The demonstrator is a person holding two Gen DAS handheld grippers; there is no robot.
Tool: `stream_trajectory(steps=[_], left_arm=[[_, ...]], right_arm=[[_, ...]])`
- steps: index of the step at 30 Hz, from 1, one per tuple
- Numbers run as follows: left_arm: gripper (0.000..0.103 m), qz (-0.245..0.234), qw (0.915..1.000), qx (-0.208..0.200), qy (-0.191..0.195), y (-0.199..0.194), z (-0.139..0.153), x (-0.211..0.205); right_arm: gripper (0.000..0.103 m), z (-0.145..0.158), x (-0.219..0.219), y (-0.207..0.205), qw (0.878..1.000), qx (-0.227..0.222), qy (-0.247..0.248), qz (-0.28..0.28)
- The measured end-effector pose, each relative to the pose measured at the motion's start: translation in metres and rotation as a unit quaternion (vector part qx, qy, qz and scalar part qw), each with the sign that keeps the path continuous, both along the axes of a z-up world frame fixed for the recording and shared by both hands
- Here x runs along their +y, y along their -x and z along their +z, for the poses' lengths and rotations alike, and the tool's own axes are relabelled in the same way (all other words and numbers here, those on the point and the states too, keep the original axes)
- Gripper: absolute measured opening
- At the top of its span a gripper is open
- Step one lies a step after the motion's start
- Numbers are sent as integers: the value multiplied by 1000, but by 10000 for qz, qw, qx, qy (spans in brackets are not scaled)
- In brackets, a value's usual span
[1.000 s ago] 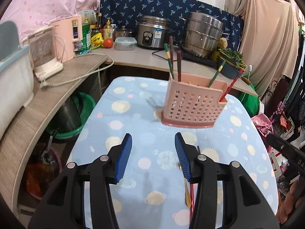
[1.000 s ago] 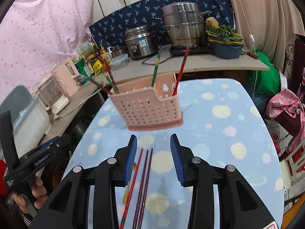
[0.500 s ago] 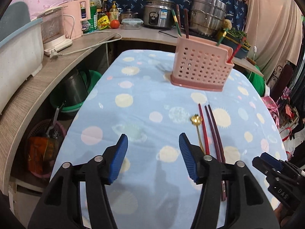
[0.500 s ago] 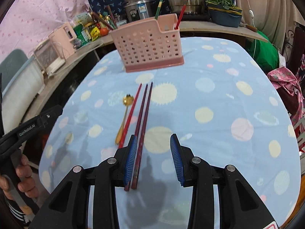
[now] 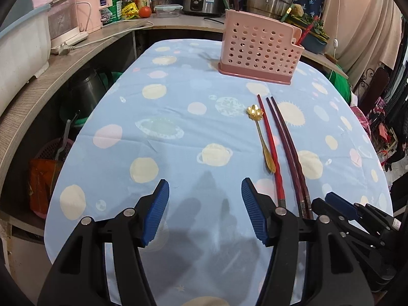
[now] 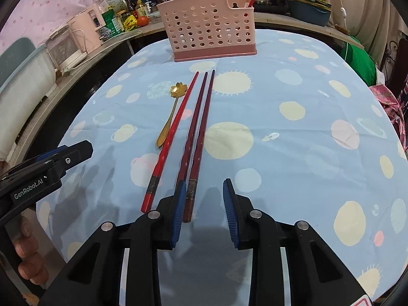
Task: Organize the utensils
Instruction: 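Close the right tool on a dark-red chopstick while the left tool closes on a red chopstick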
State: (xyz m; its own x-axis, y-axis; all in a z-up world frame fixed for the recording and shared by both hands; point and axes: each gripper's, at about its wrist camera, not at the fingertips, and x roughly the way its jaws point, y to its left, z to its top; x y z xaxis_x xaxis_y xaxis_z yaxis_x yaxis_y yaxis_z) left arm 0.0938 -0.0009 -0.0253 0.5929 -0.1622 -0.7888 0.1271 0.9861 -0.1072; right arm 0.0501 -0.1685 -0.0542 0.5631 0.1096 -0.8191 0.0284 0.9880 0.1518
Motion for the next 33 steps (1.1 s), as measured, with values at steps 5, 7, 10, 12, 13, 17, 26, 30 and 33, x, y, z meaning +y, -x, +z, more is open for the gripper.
stream_trajectory(steps=[5, 7, 10, 12, 13, 17, 26, 30, 33], left_arm=[[56, -29, 10000, 54, -23, 2, -3, -3], [56, -18, 10000, 88, -21, 2, -4, -3], [57, 3, 10000, 92, -15, 3, -5, -2], [57, 10, 9999, 120, -28, 4, -6, -3], [57, 2, 9999, 140, -13, 4, -7, -4], [60, -67, 9998, 166, 30, 8, -10, -10], [67, -351, 9990, 268, 35, 14, -17, -33], [71, -426, 9985, 341, 101, 15, -20, -40], [71, -482, 9981, 356, 106, 15, -22, -45]], right_arm=[[23, -3, 7, -1, 9999, 3, 80, 100], [21, -4, 11, -2, 9998, 37, 120, 155], [12, -7, 9, -1, 9998, 14, 169, 92], [8, -7, 4, 1, 9999, 20, 98, 43], [7, -7, 2, 2, 10000, 32, 62, 25], [7, -7, -7, 7, 10000, 24, 57, -58], [7, -7, -23, 22, 9996, 47, -86, -276], [7, -7, -27, 26, 9993, 52, -188, -315], [7, -7, -29, 28, 9991, 48, -241, -335]])
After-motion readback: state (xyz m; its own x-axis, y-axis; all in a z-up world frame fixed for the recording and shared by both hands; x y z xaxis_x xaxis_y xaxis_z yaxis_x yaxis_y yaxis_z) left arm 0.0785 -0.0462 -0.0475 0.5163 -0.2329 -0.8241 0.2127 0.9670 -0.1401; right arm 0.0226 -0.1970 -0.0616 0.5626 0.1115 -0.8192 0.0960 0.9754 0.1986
